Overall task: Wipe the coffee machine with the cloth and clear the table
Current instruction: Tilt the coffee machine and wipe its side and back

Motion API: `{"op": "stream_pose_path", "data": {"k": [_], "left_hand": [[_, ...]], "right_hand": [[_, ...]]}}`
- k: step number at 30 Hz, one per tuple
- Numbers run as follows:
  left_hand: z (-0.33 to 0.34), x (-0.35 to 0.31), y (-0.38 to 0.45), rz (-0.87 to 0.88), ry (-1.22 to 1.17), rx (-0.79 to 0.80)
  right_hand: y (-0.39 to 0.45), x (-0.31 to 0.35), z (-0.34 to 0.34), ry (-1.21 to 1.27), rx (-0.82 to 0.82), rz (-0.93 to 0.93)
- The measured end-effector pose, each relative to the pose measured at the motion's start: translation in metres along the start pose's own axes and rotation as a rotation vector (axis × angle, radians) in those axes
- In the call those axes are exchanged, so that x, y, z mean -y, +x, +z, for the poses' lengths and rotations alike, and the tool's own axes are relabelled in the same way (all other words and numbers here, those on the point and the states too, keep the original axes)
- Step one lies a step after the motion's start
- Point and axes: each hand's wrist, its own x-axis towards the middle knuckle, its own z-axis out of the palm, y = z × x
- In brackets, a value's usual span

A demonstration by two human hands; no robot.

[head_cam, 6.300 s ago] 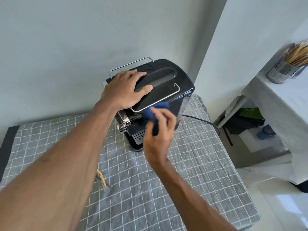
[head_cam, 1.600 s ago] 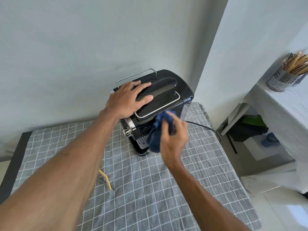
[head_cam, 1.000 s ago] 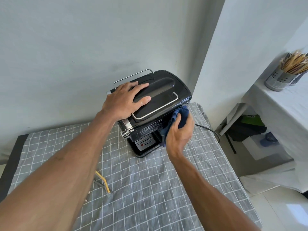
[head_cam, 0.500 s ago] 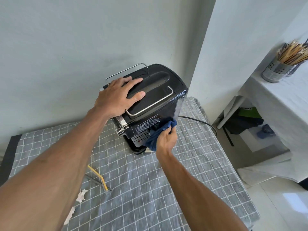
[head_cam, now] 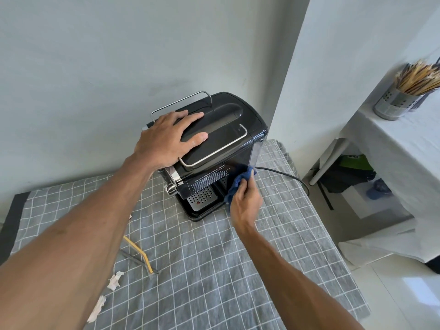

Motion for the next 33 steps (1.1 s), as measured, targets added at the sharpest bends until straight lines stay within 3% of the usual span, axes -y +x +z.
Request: {"op": "stream_pose_path", "data": {"k": [3, 7, 10, 13, 17, 20, 22, 25, 27, 30, 33], "left_hand": [[0.0, 0.0, 0.0, 0.002, -0.006, 0.0], [-0.001, -0.002, 0.0, 0.004, -0.011, 0.0], [-0.001, -0.003, 0.001, 0.004, -0.008, -0.002], [-0.001, -0.002, 0.001, 0.001, -0.001, -0.004], [0.0, -0.001, 0.0, -0.006, -0.023, -0.016], [0.0, -0.001, 0.0, 0.003, -0.017, -0.013], [0.0, -0.001, 0.0, 0.001, -0.024, -0.008], [0.0, -0.001, -0.001, 0.001, -0.028, -0.01], [-0.001, -0.001, -0.001, 0.004, -0.026, -0.011], [-0.001, -0.001, 0.0, -0.004, -0.032, -0.01], [0.0, 0.0, 0.0, -0.008, -0.039, -0.018]], "right_hand": [[-0.013, 0.004, 0.0, -0.15, -0.009, -0.069], [0.012, -0.019, 0.005, -0.289, -0.005, 0.035], [0.011, -0.009, 0.008, -0.223, -0.077, 0.034], [-0.027, 0.024, 0.017, 0.064, -0.151, -0.042], [-0.087, 0.025, 0.044, -0.018, -0.144, -0.505], [-0.093, 0.015, 0.045, 0.049, -0.042, -0.641], [-0.078, 0.018, 0.036, 0.069, -0.104, -0.582], [-0.043, 0.046, 0.018, 0.239, -0.219, -0.2], [-0.02, 0.057, 0.016, 0.248, -0.291, -0.115], [-0.031, 0.064, 0.028, 0.161, -0.307, -0.286], [-0.086, 0.05, 0.048, 0.078, -0.102, -0.626]]}}
